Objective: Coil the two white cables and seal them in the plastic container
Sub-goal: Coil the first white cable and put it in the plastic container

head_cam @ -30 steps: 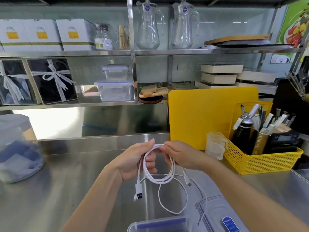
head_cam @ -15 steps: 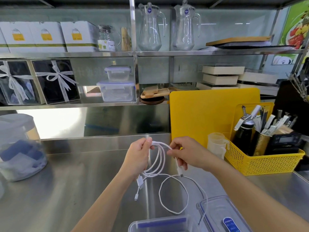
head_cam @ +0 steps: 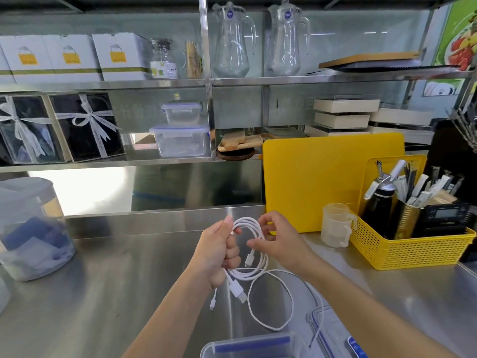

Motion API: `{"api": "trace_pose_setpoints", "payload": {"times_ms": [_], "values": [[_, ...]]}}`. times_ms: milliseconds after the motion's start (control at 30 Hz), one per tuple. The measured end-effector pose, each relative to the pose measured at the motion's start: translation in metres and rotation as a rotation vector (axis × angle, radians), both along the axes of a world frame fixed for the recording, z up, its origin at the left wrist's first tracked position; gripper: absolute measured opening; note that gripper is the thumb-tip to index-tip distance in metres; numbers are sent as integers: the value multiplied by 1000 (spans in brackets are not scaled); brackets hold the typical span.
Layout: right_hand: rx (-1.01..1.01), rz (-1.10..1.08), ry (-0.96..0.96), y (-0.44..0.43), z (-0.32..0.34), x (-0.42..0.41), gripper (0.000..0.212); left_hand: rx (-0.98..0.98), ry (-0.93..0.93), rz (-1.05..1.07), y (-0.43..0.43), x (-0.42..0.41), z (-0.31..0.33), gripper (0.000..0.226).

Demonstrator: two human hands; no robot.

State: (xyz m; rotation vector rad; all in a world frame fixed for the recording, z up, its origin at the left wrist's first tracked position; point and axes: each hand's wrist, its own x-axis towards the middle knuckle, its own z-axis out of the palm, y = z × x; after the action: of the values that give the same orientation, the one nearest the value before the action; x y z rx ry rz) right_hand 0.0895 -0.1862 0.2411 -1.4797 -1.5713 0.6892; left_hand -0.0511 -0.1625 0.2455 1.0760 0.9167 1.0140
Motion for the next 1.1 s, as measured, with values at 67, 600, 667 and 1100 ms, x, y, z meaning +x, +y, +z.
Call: {"api": "trace_pose_setpoints", "payload": {"times_ms": [67,600,667,1100], "values": [[-92,135,148,-2,-1,-3,22,-25,-43,-35,-2,3,4,38],[-191,369,478,-8,-27,25,25,-198,-234,-136,1,-8,13,37],[-206,364,490,-14,-31,38,32,-201,-273,-131,6,-18,19,37],[-358,702,1038,-12,-35,23,43,-120,-183,-111,-2,7,13,36]]}}
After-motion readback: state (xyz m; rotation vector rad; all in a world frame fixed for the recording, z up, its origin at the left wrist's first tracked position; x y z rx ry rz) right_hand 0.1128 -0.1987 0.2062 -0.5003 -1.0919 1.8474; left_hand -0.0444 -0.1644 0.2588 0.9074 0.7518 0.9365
